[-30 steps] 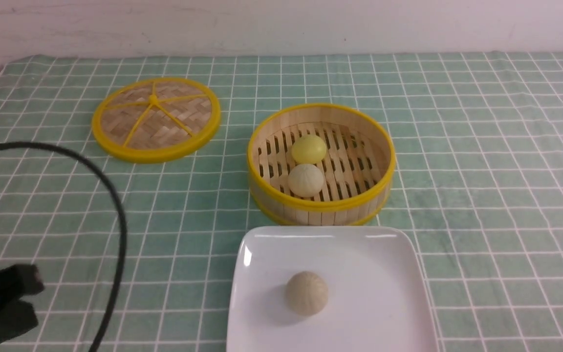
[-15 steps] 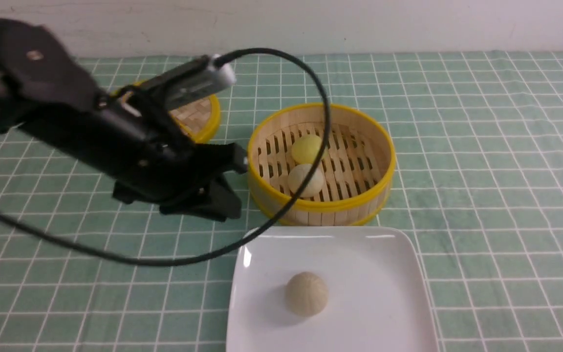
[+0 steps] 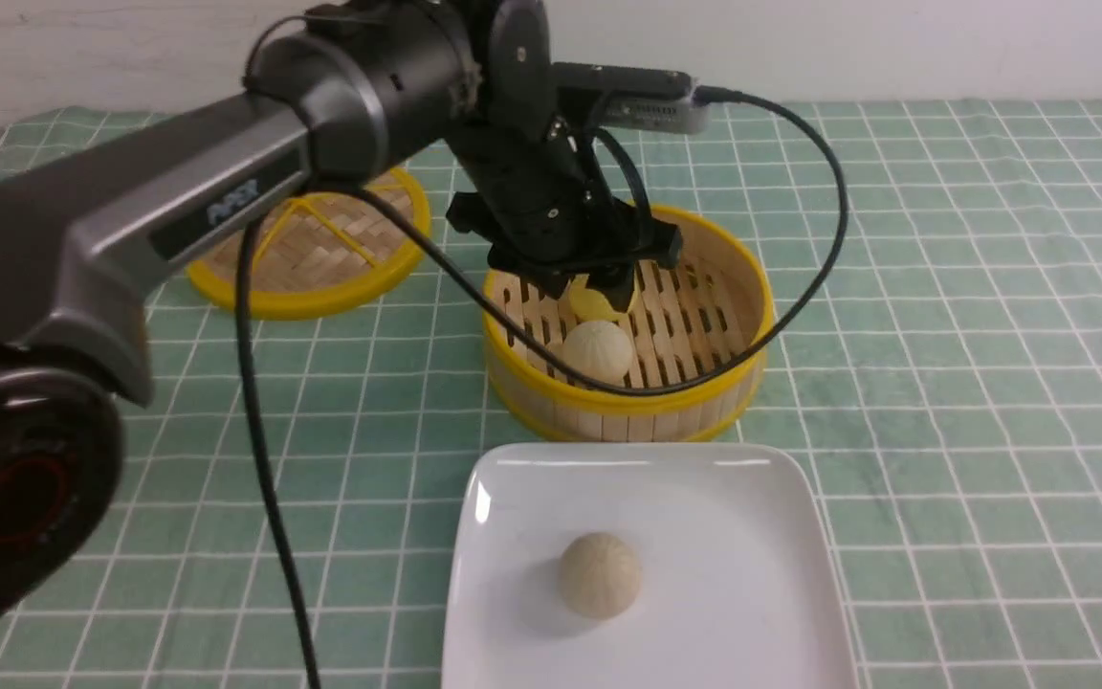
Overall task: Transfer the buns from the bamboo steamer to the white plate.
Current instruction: 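Reach into the bamboo steamer and grasp a bun with the left gripper, then carry the bun from the bamboo steamer to the plate with the left gripper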
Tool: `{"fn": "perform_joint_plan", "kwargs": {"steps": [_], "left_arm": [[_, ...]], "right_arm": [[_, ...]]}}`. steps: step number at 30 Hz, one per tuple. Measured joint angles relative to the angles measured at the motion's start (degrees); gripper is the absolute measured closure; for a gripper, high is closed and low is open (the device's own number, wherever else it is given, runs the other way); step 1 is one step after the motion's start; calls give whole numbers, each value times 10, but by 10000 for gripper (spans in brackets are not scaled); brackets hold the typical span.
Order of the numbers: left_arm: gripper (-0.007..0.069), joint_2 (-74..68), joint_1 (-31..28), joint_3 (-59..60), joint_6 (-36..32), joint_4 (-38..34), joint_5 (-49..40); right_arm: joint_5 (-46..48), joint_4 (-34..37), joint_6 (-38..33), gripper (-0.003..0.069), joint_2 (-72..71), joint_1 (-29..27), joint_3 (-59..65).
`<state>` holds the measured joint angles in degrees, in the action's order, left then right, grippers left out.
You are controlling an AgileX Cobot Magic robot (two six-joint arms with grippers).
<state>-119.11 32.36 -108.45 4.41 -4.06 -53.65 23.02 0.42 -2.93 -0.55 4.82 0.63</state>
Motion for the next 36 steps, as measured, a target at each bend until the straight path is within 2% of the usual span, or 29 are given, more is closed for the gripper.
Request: {"fn": "perform_joint_plan", "kwargs": {"steps": [4, 11, 13, 16, 18, 20, 22, 27, 36], "left_arm": [[192, -43, 0, -32, 8, 48, 0], [194, -96, 0, -32, 41, 51, 29], [216, -102, 0, -34, 54, 51, 35], [314, -104, 0, -37, 66, 51, 37], [419, -104, 0, -37, 69, 51, 37], [557, -104, 0, -37, 69, 51, 37], [593, -103, 0, -38, 69, 48, 33], [603, -72, 0, -37, 66, 15, -2], [603, 72, 0, -39, -8, -106, -93]], "right_arm": [[0, 1, 0, 419, 0, 0, 0], [0, 0, 0, 419, 0, 0, 0], [0, 0, 0, 419, 0, 0, 0], [0, 0, 0, 419, 0, 0, 0], [0, 1, 0, 419, 0, 0, 0], [0, 1, 0, 419, 0, 0, 0], [0, 1, 0, 419, 0, 0, 0], [0, 0, 0, 419, 0, 0, 0], [0, 0, 0, 419, 0, 0, 0]]}}
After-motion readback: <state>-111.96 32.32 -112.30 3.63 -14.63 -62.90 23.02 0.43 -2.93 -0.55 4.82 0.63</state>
